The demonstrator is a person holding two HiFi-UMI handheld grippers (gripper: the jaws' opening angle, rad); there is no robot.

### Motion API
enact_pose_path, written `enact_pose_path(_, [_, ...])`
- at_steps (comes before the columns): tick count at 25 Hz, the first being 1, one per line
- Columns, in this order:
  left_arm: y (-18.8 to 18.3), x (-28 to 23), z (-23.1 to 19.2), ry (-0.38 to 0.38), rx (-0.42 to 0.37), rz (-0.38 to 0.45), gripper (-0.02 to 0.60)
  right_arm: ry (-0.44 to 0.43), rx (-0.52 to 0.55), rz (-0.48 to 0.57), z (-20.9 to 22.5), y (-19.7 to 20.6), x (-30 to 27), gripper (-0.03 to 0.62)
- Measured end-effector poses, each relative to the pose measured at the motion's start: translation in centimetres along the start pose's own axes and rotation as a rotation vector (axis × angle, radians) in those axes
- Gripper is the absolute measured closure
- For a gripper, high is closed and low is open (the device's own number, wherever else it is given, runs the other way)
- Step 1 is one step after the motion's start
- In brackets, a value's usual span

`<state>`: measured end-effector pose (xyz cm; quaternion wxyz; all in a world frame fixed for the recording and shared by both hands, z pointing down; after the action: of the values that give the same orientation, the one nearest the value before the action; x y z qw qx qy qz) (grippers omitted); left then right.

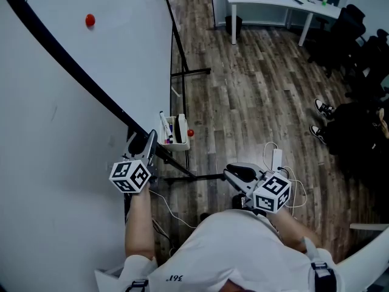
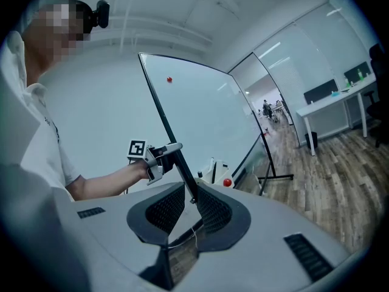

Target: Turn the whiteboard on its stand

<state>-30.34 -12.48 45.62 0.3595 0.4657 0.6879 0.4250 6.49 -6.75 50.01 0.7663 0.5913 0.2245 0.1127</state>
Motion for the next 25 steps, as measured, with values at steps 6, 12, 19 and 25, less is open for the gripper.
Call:
enact_pose_path(6, [0.6, -0.6, -0.9, -0.002, 0.004, 0.001, 0.383, 0.005, 0.004, 0.007, 0.2, 0.8, 0.0, 0.511])
enact_pose_path(12, [0.5, -0.9, -1.0, 0.003, 0.001, 0.002, 0.383, 0.011, 0.005, 0.01, 0.2, 0.8, 0.2, 0.511])
enact_pose_path(19, [1.2, -1.1, -1.5, 0.004, 0.005, 0.006, 0.383, 0.013, 0.01, 0.014, 0.1, 1.4, -0.2, 0.511])
enact_pose_path(25, [0.8, -0.8, -1.3, 0.002, 0.004, 0.009, 0.383, 0.021, 0.007, 0.014, -0.2, 1.0, -0.1, 0.511])
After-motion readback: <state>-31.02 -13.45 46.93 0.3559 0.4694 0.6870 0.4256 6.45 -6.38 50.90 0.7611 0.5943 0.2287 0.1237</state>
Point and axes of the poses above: the fingertips, and each gripper's own axes: x backward along the fingers, z to its right, y out of its underside, the point moved 10 cm from there along x, backward along the fingers, and after that the axes turned 12 degrees about x, right-handed, at the moved point
